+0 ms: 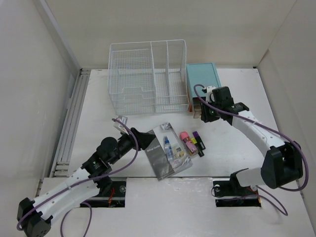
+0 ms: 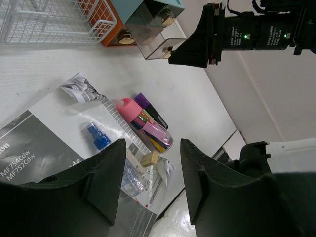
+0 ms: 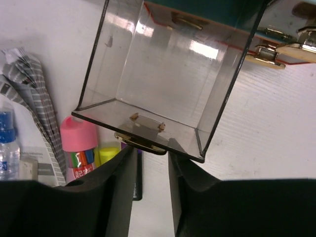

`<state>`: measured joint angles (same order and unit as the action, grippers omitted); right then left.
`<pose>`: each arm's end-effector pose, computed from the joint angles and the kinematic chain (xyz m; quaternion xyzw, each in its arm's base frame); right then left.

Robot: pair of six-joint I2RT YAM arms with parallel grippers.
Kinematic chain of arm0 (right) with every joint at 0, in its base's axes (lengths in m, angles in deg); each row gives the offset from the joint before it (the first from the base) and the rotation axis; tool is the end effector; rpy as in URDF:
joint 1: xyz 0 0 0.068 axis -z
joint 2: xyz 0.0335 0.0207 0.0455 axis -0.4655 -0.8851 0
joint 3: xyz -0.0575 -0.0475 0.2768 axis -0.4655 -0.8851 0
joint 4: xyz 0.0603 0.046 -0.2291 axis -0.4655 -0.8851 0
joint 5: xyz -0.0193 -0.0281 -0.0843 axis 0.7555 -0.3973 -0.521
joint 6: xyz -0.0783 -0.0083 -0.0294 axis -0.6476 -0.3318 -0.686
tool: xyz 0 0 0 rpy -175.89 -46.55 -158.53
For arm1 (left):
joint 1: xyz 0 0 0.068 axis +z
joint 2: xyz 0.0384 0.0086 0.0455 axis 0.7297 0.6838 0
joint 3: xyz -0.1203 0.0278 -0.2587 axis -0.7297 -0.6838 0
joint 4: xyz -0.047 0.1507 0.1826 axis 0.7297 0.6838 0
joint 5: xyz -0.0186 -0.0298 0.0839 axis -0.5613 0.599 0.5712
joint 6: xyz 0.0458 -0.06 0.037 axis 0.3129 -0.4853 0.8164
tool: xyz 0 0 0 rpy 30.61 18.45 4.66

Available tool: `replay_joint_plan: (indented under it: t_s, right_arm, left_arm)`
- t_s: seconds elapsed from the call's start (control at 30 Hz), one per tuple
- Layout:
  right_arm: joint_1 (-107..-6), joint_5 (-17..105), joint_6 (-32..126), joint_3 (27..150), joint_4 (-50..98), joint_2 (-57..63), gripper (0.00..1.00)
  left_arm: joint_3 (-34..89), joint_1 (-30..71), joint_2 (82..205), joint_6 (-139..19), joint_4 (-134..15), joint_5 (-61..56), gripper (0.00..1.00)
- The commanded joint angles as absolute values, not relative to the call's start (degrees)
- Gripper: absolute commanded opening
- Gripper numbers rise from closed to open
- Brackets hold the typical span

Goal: Organize the desk

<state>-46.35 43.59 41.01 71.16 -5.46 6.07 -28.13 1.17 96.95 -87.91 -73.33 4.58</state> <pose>0.2699 0.1005 0.2541 -0.1675 0.9220 0.1146 0.3299 0.1063 -0.1115 0.2667 0.0450 0.6842 -0.4992 0.5298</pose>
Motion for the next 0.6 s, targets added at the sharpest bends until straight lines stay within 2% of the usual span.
replay_joint_plan:
  t_s: [0.0, 0.27, 0.33, 0.37, 0.43, 0.57]
  right_arm:
    - [-48.6, 48.5, 40.2, 74.3, -13.0, 5.3, 0.25]
    - [-49.8, 47.9, 40.2, 74.8, -13.6, 5.9, 0.28]
    - [-49.8, 48.5, 40.2, 75.3, -13.6, 5.9, 0.52]
    - [-50.3, 49.2, 39.4, 75.4, -14.2, 6.5, 0.6]
    - [-50.9, 49.2, 39.4, 75.9, -14.2, 7.4, 0.68]
    - [-51.5, 49.2, 38.1, 78.0, -16.6, 10.8, 0.7]
  left_arm:
    - [-26.5, 0.9, 95.7, -87.4, -76.6, 3.8, 0.45]
    - [-26.5, 0.9, 94.0, -86.9, -75.4, 4.4, 0.45]
    - [-26.5, 0.9, 94.0, -86.9, -74.8, 4.4, 0.45]
    - [-26.5, 0.9, 93.5, -86.9, -74.8, 4.4, 0.45]
    - [-26.5, 0.9, 93.5, -86.9, -74.2, 4.4, 0.45]
    - [-26.5, 0.9, 92.4, -86.9, -74.2, 4.4, 0.45]
